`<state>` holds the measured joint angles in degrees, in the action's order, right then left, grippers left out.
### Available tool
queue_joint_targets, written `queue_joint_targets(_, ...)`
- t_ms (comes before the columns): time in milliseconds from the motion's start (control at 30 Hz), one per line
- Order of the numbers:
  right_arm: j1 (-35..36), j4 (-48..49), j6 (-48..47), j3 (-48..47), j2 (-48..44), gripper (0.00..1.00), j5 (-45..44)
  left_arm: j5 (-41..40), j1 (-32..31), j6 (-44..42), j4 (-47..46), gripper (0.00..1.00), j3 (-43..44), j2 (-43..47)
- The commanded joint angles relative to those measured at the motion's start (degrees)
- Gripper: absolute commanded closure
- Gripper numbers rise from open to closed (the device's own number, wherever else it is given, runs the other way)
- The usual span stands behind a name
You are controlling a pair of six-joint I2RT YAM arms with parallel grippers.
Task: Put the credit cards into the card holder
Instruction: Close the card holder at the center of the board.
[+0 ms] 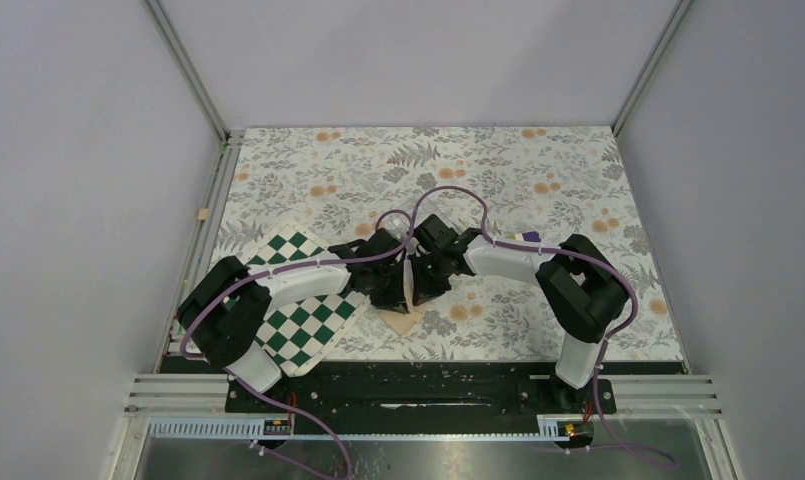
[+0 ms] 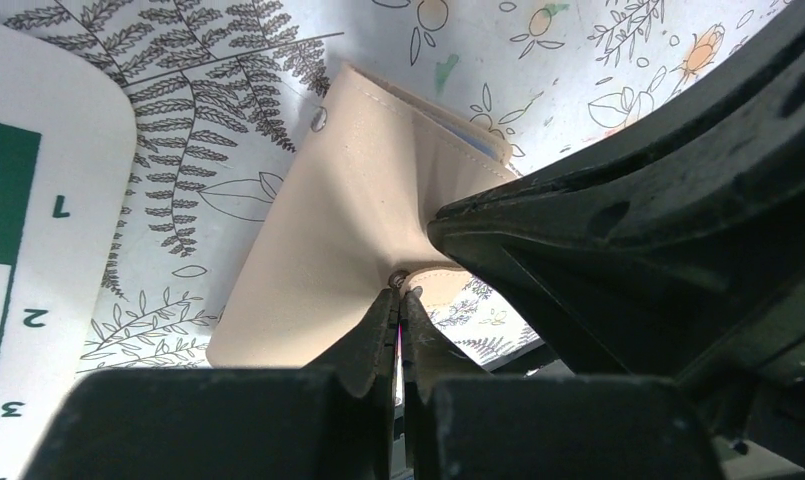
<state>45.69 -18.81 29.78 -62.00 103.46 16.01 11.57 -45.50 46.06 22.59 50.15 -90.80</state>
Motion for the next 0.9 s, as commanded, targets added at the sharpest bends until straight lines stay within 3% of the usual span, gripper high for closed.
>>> queue_joint_targets(0, 0.1, -2.5, -1.0, 1.1, 0.0, 1.00, 1.0, -0.4, -0.1, -0.6, -2.6, 1.00, 1.2, 1.0)
queue_joint_targets(333, 0.1, -2.5, -1.1, 1.1, 0.2, 1.00, 1.3, -1.3, -0.1, -0.1, -3.8, 1.00, 0.3, 0.1)
queue_joint_targets(867, 0.1, -2.5, -1.1, 1.4, -0.1, 1.00, 1.1, -6.1, 0.1, 1.9, 1.8, 1.00, 0.4, -0.1)
